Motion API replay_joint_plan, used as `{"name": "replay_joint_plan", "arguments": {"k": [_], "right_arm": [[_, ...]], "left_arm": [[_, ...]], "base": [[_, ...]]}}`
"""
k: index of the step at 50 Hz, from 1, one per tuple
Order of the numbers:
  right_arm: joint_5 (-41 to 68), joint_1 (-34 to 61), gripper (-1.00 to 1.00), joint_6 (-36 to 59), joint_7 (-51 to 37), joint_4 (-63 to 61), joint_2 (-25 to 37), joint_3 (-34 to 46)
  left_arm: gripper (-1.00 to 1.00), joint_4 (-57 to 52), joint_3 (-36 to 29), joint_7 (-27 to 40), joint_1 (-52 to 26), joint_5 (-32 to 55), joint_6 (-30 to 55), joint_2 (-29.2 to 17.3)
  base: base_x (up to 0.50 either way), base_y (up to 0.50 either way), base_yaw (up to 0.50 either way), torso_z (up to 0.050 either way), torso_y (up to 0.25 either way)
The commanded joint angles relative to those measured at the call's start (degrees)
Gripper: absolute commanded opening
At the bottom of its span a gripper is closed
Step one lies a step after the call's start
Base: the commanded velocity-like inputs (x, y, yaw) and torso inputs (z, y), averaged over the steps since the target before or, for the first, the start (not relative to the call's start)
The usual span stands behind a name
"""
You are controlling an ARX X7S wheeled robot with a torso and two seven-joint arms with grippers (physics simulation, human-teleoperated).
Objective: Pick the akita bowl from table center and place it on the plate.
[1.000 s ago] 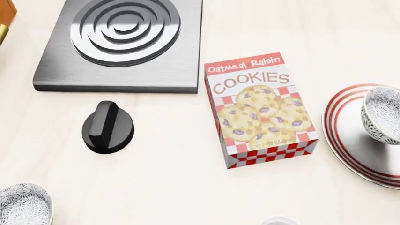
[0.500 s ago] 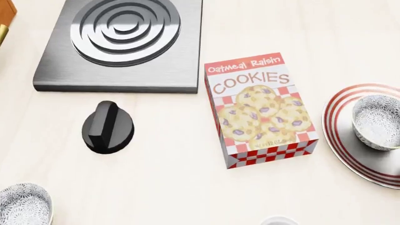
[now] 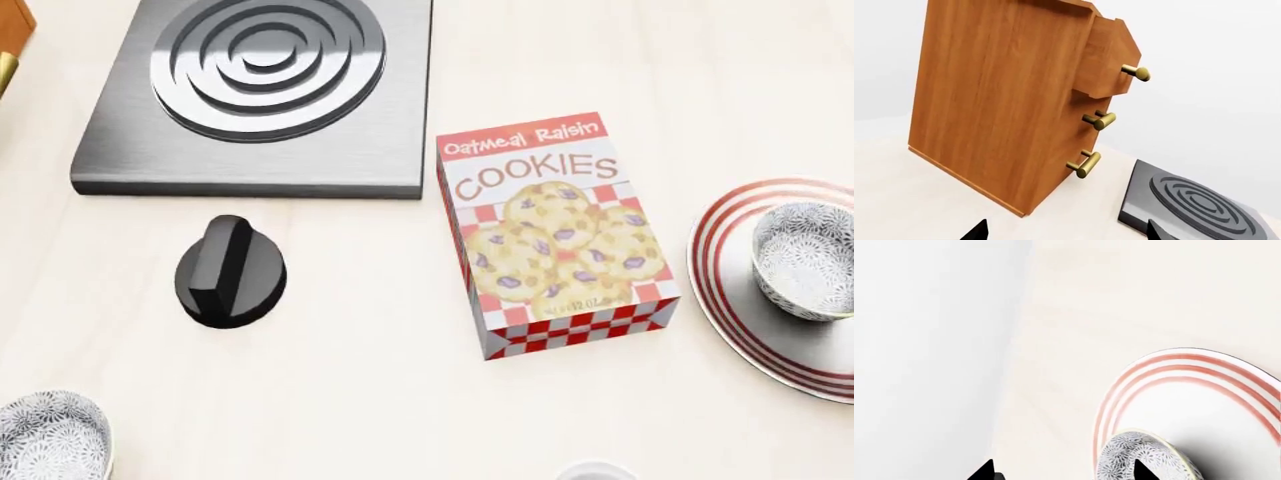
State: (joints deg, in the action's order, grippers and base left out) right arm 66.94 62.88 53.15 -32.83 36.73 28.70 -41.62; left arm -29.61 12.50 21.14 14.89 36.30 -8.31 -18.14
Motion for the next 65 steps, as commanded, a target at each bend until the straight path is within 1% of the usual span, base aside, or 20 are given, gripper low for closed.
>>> {"name": "replay_joint_plan", "arguments": {"k": [1,14,17,22,29,36,41,45,55,65], "right_arm": [[5.57,-3.79,1.00,4.73,-0.93,-13.72,-2.08,-1.69],[13.62,-8.43,1.00,10.49,-5.88,-27.34,-4.21,-4.86],[18.50,-8.95,1.00,13.32,-10.04,-31.17,-4.79,-6.26],[24.80,-9.68,1.00,16.13,-14.58,-34.87,-5.43,-7.54],[33.95,-12.58,1.00,18.46,-18.76,-38.08,-7.14,-9.33],[38.17,-15.43,1.00,20.00,-21.19,-40.20,-6.60,-9.48],[34.24,-18.52,1.00,21.95,-17.96,-44.90,-6.37,-9.53],[35.79,-19.60,1.00,22.60,-18.88,-46.52,-6.37,-8.99],[45.72,-21.95,1.00,21.59,-25.60,-51.16,-5.82,-7.33],[51.52,-24.59,1.00,20.06,-28.71,-54.85,-4.97,-6.81]], "left_arm": [[1.00,-0.07,-0.26,-0.04,0.09,-0.19,-0.21,-0.13],[1.00,-1.02,-0.76,0.11,0.22,-0.83,-0.15,-0.52],[1.00,-1.57,-0.89,0.17,0.40,-1.01,-0.06,-0.71],[1.00,-1.65,-1.20,0.09,0.33,-1.22,-0.08,-0.79],[1.00,-1.01,-2.00,-0.33,-0.38,-1.15,-0.08,-0.73],[1.00,-3.10,-3.47,0.02,-0.14,-3.29,0.26,-0.76],[1.00,-3.18,-4.09,-0.35,-0.68,-3.63,0.47,-1.20],[1.00,-3.77,-3.23,-0.17,-0.16,-2.99,0.15,-1.51],[1.00,-5.14,-2.81,-0.22,1.00,-2.79,-0.49,-1.79],[1.00,-5.26,-3.04,-0.22,1.07,-2.89,-0.76,-1.79]], "base": [[0.00,0.00,0.00,0.000,0.000],[0.00,0.00,0.00,0.000,0.000],[0.00,0.00,0.00,0.000,0.000],[0.00,0.00,0.00,0.000,0.000],[0.00,0.00,0.00,0.000,0.000],[0.00,0.00,0.00,0.000,0.000],[0.00,0.00,0.00,0.000,0.000],[0.00,0.00,0.00,0.000,0.000],[0.00,0.00,0.00,0.000,0.000],[0.00,0.00,0.00,0.000,0.000]]}}
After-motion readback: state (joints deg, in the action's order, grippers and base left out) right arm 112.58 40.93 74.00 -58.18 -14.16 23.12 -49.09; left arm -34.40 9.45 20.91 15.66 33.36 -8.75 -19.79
